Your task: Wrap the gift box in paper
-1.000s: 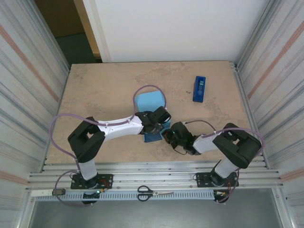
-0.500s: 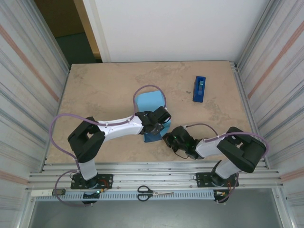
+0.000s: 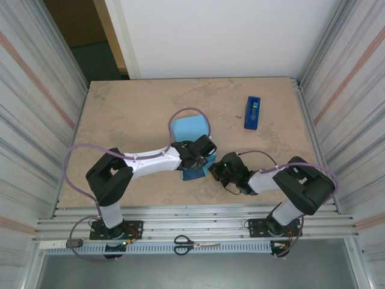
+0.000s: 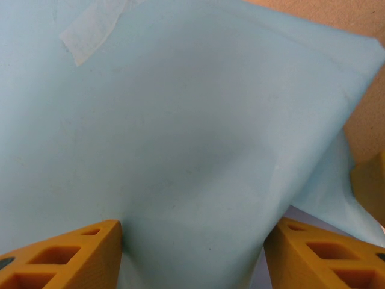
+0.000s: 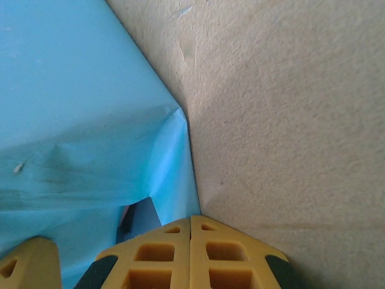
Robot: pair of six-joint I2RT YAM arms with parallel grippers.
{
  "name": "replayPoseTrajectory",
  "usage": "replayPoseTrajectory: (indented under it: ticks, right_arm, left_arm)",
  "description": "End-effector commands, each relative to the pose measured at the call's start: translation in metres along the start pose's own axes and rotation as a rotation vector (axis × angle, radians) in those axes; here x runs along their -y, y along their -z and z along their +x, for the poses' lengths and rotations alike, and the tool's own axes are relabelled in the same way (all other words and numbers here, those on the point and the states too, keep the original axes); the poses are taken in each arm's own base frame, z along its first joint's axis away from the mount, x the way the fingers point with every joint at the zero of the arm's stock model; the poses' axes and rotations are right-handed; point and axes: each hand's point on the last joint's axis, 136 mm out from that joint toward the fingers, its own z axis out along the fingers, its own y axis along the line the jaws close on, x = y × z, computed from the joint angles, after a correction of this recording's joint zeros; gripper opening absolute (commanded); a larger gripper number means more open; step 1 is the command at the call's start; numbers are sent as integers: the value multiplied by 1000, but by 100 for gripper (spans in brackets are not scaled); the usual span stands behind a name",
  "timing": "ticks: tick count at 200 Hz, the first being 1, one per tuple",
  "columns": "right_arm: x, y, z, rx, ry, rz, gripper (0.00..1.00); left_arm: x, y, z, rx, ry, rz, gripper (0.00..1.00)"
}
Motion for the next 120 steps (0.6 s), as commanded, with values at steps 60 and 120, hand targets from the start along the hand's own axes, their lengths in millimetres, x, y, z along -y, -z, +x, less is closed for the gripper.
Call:
replayPoseTrajectory:
  ticks: [60, 120]
  right_arm:
    - [-1, 17, -3, 36, 72, 77, 0]
    - [-32, -2, 7, -80, 82, -51, 0]
  left_arm:
    - [38, -24, 76, -255, -40, 149, 61]
    - [38, -23, 75, -252, -39, 152, 61]
